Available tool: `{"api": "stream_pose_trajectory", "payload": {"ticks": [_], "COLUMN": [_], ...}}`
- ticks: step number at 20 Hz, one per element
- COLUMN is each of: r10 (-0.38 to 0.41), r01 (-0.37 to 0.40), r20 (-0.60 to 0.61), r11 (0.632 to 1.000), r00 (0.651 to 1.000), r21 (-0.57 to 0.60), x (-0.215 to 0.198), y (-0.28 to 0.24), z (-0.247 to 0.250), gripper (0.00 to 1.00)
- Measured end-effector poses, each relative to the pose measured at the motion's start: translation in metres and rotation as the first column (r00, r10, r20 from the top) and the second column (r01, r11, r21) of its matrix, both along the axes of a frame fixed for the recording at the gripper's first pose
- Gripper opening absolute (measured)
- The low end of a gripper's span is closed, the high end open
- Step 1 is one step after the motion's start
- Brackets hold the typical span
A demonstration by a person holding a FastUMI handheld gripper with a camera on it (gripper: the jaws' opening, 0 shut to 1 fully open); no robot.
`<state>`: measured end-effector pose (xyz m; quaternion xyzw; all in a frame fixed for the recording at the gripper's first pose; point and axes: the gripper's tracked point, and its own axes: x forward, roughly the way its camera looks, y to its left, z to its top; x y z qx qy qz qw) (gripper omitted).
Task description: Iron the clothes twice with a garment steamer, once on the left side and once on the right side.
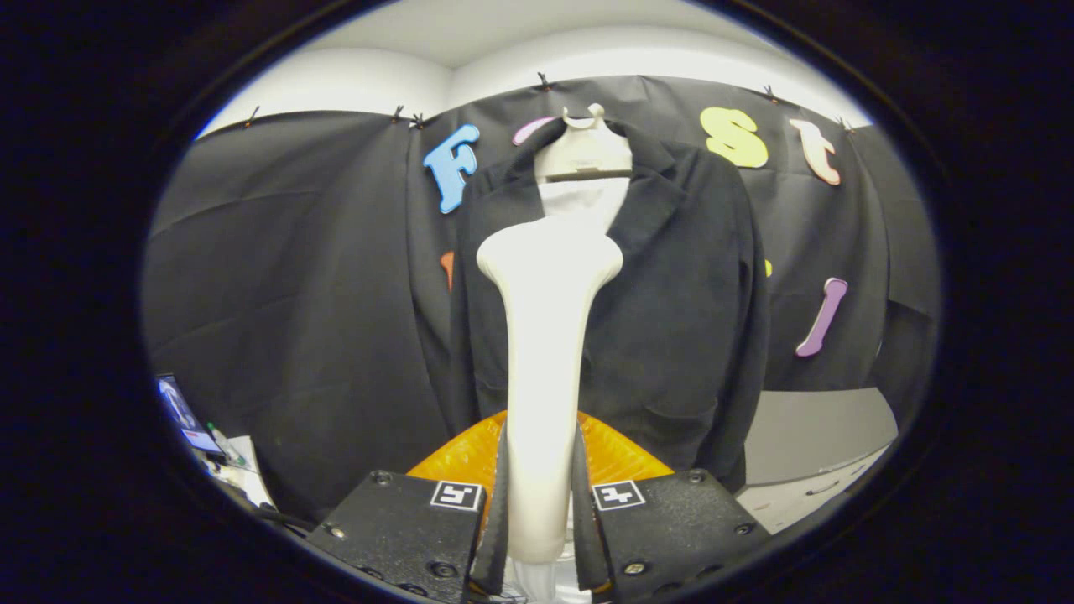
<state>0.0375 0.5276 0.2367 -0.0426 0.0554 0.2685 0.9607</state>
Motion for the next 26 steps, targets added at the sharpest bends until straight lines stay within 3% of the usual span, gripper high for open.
{"api": "stream_pose_trajectory", "payload": {"ticks": [12,26], "r10": [0.030,-0.001], "r01": [-0.028,-0.001], "r20": [0.067,-0.017], "r11": [0.999,0.996], "r00": [0.997,1.000], "r21": [-0.032,-0.094], "x": [0.023,0.049], "y": [0.095,0.079], "z": [0.038,-0.020], "gripper": [0.35,0.35]}}
